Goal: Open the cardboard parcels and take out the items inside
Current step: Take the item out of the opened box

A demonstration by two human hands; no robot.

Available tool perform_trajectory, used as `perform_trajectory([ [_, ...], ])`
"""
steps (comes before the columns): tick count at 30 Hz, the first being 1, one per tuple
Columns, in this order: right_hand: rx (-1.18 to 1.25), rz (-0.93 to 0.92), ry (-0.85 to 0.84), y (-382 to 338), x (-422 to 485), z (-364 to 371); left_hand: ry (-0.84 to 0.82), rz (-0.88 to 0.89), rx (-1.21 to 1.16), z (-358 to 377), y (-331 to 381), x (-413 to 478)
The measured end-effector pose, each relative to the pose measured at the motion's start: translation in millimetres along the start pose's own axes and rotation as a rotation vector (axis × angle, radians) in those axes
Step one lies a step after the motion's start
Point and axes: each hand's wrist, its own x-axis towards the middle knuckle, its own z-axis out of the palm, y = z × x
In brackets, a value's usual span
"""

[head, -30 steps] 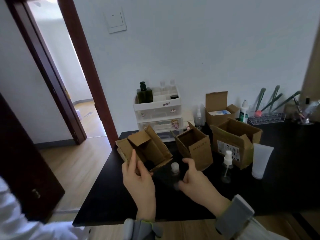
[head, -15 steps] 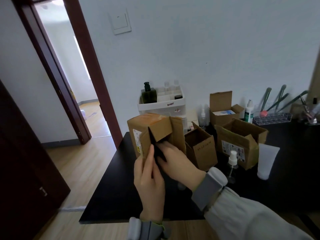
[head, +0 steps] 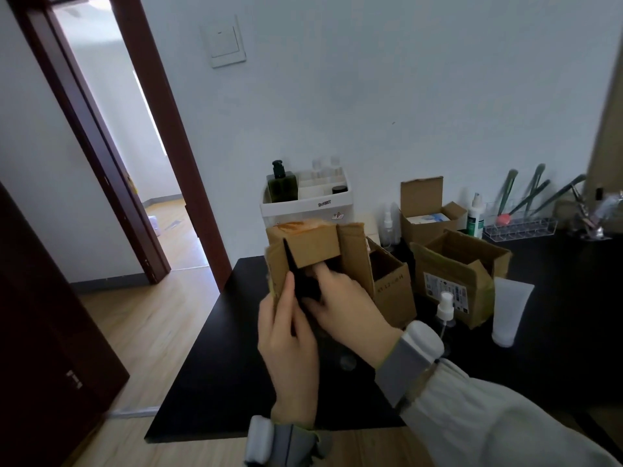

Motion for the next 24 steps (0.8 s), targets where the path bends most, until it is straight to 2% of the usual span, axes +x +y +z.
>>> perform_trajectory([
  [3, 0.157, -0.078, 0.171, 4.5, -24.7, -12.4, -0.010, -0.156, -0.002, 1.0, -6.5, 19.3],
  [6, 0.200, -0.078, 0.206, 24.9, -55.6, -27.7, -0.034, -0.458, -0.061, 4.6, -21.7, 36.0],
  [8, 0.156, 0.028, 0.201, 48.2, -74.0, -34.5, -0.055, -0.692, -0.174, 9.1, -34.6, 42.3],
  [11, 0.023, 0.247, 0.105, 83.1, -96.3, -36.7, -0.085, -0.885, -0.238, 18.1, -44.9, 41.7],
  [16, -0.070, 0.491, 0.039, 107.4, -116.4, -25.8, -0.134, -1.028, -0.293, 30.2, -54.6, 33.7],
  [24, -0.114, 0.589, 0.036, 110.1, -118.4, -21.0, -0.219, -1.076, -0.366, 37.7, -55.0, 31.9],
])
